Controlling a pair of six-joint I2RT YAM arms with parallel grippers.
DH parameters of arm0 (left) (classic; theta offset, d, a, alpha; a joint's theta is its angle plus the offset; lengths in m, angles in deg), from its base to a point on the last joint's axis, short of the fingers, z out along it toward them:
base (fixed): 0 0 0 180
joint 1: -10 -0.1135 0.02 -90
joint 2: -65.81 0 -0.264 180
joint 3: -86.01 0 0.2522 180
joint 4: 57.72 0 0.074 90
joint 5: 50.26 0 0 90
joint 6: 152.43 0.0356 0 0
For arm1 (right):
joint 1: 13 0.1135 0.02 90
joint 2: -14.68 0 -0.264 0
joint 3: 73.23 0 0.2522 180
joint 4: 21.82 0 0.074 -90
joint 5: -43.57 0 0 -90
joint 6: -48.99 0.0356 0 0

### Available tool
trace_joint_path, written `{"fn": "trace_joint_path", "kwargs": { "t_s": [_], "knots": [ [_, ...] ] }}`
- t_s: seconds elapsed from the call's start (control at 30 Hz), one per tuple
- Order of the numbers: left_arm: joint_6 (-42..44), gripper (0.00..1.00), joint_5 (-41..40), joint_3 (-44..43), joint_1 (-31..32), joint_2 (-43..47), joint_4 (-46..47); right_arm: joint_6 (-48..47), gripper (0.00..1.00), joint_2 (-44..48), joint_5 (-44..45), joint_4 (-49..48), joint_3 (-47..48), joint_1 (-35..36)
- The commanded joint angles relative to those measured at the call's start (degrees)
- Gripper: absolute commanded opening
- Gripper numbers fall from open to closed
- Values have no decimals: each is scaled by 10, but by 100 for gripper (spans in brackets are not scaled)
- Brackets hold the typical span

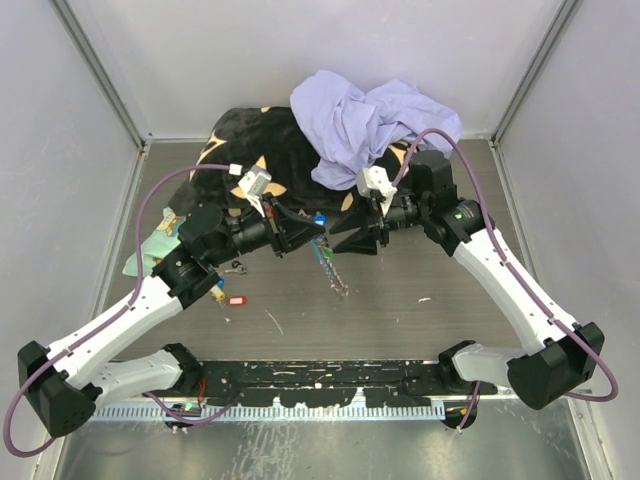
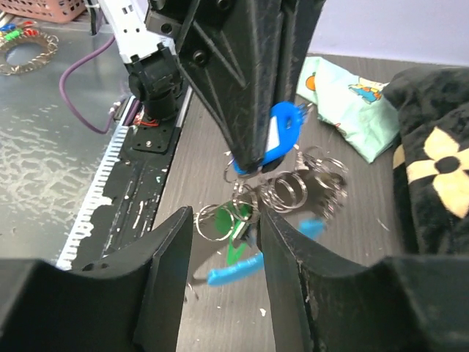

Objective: Remove the keys from the keyring
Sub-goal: Remove the key from the keyring.

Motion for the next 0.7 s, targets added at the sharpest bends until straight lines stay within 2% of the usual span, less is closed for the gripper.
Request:
{"fn": "trace_joint_path", "kwargs": {
  "t_s": [0.0,0.2,0.67],
  "knots": [
    [-30,0,-27,-12,7,8,90,-8,48,14,10,31,28,9],
    [-35,0,-52,-18,25,-6,105,34,46,8,32,11,34,16],
    [-43,0,-81,-20,42,-21,123,59,39,7,36,2,35,22]
  ]
}}
